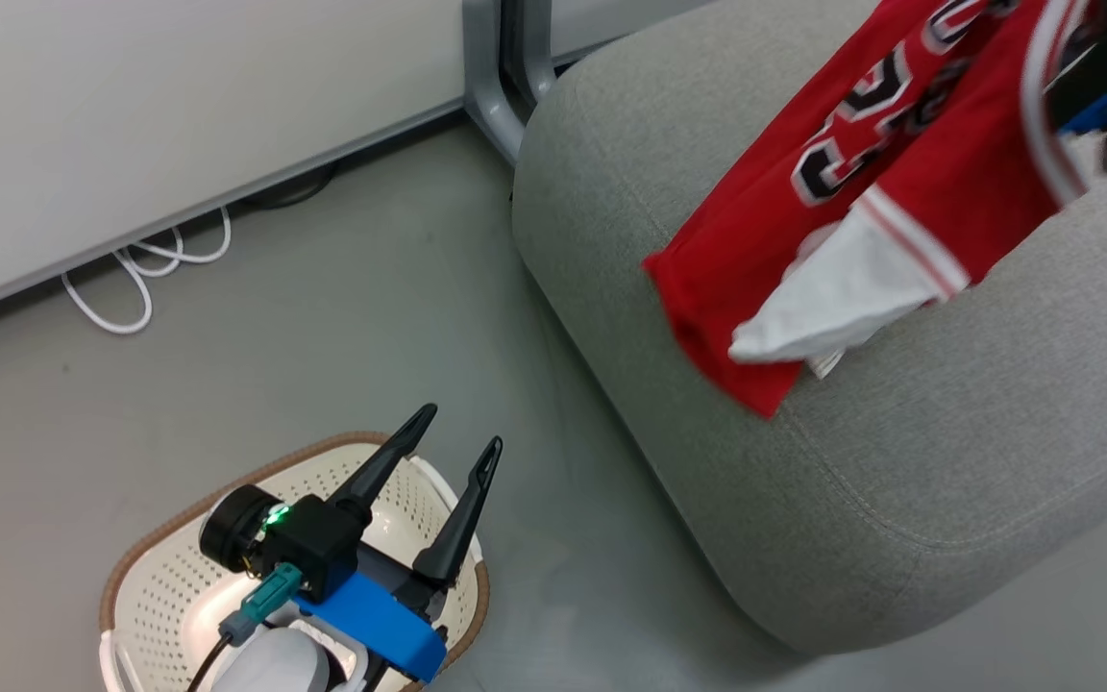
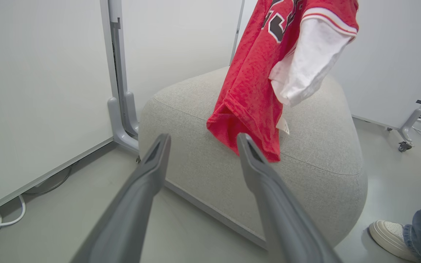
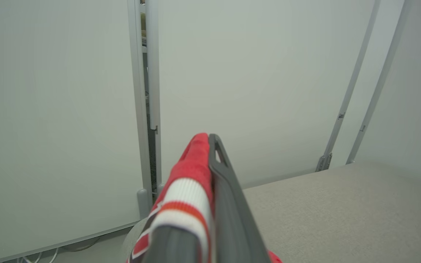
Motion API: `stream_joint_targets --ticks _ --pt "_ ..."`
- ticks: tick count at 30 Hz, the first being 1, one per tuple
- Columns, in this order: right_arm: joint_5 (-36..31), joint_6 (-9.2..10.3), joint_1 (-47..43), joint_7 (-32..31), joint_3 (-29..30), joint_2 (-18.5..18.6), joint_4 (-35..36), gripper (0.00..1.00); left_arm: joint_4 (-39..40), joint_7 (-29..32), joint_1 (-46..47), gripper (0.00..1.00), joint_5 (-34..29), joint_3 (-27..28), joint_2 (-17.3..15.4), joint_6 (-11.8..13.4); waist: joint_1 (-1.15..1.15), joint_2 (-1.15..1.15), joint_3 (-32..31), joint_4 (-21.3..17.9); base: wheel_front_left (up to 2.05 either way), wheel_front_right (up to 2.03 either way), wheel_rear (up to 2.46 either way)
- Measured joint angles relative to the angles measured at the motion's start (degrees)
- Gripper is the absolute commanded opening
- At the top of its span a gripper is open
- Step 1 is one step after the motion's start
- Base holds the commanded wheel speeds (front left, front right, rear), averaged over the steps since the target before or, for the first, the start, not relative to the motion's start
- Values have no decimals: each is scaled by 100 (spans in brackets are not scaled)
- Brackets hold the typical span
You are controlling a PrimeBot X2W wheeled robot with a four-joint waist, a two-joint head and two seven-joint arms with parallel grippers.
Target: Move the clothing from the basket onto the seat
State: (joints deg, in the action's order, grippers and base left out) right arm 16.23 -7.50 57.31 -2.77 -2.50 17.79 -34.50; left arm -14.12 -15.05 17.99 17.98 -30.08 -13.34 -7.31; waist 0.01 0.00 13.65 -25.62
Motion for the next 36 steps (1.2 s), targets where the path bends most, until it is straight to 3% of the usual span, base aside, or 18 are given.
stream_joint_targets --ticks 7,11,17,24,25,27,28,29,36 --pt "-232 0 1216 -24 1551 877 33 0 220 0 573 100 -93 -249 -224 0 1 0 810 312 0 0 0" --pt "-627 1 1401 194 2247 1224 24 0 391 0 1000 100 -136 -378 -311 0 0 0 1280 507 0 0 0" --pt "-816 0 921 508 2856 1091 -535 0 617 0 1457 100 -203 -441 -423 0 1 0 1937 782 0 0 0" --pt "-1049 0 233 1144 3085 510 -1591 0 628 0 1649 100 -248 -474 -457 0 1 0 2397 1067 0 0 0" --pt "-1084 0 170 1228 3072 475 -1717 7 621 0 1647 100 -247 -464 -447 0 1 0 2397 1113 0 0 0" --pt "-1143 -1 103 1404 3020 468 -1891 52 590 0 1617 100 -223 -447 -416 0 1 0 2348 1176 0 0 0" --pt "-1190 -1 72 1469 2966 489 -1946 85 571 0 1596 100 -203 -442 -402 0 1 0 2303 1196 0 0 0" --pt "-1226 0 43 1515 2915 519 -2001 100 555 0 1572 100 -187 -426 -381 0 0 0 2248 1215 0 0 0" --pt "-1323 0 -148 1644 2579 686 -2240 100 397 0 1215 100 -79 -292 -181 0 0 0 1739 1319 0 0 0"
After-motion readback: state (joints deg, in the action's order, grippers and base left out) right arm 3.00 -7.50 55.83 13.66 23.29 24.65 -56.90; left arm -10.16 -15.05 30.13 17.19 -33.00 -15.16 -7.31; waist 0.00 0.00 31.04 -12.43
